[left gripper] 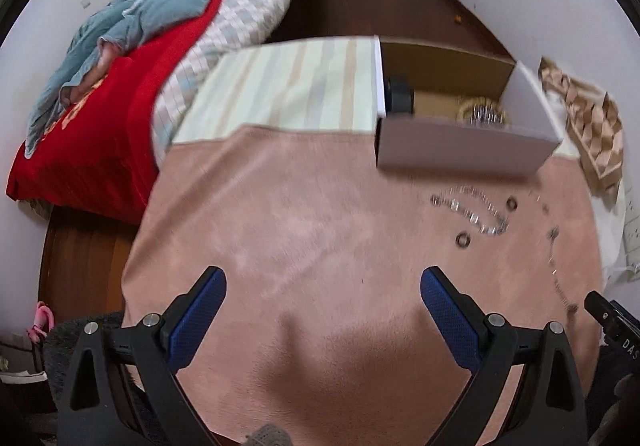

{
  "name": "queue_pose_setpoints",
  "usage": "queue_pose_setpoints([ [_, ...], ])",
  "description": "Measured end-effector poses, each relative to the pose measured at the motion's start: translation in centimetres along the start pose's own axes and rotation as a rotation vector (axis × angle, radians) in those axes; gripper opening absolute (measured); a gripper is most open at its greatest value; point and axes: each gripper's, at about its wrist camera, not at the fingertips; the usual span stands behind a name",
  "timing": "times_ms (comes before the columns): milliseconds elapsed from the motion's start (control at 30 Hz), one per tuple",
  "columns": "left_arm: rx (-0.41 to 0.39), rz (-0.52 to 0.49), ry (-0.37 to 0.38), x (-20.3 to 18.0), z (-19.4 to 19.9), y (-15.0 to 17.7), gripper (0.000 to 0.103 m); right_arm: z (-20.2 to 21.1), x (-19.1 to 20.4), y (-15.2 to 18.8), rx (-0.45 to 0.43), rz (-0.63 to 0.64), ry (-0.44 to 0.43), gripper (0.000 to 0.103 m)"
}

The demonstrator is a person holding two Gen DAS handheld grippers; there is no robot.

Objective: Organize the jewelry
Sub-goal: 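Grasp a small black ring with the left gripper while the right gripper grasps the silver pendant necklace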

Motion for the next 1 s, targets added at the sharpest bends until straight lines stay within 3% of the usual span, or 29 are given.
queue_pose_setpoints([
  [167, 0.044, -0.014, -0.014, -0.5, -1.9, 1.0, 0.099, -1.6, 1.6, 1.1, -0.016, 0.067, 0.009, 0.044],
  [300, 0.057, -0.017, -0.022, -0.9, -2.7, 1.3, 0.099, -2.0, 2.8, 1.7, -0.035, 0.118, 0.057, 0.013],
  [333, 0.06, -0.019, -0.022, -1.0, -2.9, 1.3, 0.099, -2.0, 2.9, 1.8, -0.04, 0.129, 0.061, 0.011],
  [600, 0.08, -0.042, 0.039, -3.0, -4.2, 0.9, 0.099, -1.0, 1.1, 1.3, -0.085, 0.049, 0.043, 0.01],
  [833, 0.11, -0.082, 0.111, -6.7, -5.9, -0.5, 0.098, -1.5, 0.0, 0.6, -0.073, 0.017, 0.04, 0.01],
  [1000, 0.099, -0.123, 0.134, -8.6, -6.3, -0.9, 0.074, -1.8, -0.4, 0.3, -0.067, 0.003, 0.038, 0.01],
])
Point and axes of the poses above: each gripper's, at about its wrist camera, not at the fingertips, and z roughly against the way its jaws point, x to its left, y to its underside, and after that the axes turned 3 degrees about z, right-handed
